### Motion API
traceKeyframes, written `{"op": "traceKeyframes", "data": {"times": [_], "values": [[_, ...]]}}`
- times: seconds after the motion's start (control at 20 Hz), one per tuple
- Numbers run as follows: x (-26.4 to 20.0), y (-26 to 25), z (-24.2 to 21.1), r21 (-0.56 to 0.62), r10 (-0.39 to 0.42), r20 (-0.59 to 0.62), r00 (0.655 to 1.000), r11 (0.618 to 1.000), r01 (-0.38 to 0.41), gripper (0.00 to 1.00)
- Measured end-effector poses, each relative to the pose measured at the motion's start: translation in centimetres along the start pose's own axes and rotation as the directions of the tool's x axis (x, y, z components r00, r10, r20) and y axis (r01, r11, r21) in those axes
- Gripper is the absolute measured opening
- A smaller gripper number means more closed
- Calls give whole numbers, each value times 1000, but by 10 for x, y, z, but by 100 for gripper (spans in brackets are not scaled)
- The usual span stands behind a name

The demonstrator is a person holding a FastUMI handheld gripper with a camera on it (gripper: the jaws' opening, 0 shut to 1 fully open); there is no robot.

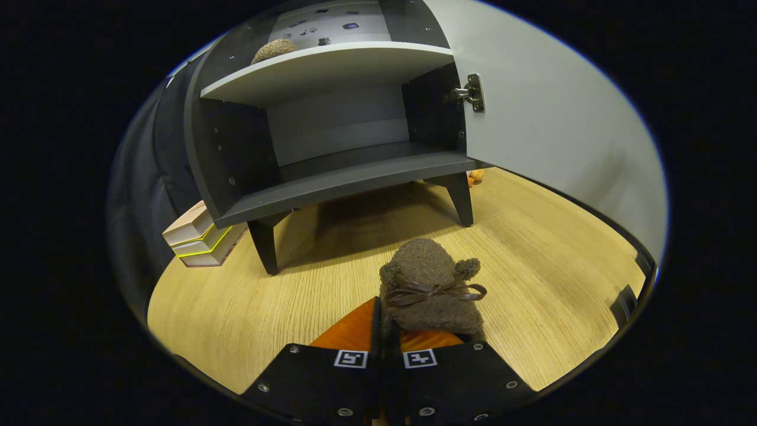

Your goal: Open the shoe cabinet door, grab the shoes and put them into the shoe cabinet, then close the shoe cabinet door.

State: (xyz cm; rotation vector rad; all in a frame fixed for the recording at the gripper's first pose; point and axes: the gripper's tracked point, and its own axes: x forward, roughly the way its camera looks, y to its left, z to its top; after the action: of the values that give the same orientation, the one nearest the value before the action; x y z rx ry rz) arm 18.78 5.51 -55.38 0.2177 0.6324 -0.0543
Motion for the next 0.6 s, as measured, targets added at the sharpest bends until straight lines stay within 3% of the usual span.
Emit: {"op": "traceKeyframes", "data": {"times": [0.6], "values": [[-115, 31, 144, -110, 52, 200, 978, 993, -31, 8]]}}
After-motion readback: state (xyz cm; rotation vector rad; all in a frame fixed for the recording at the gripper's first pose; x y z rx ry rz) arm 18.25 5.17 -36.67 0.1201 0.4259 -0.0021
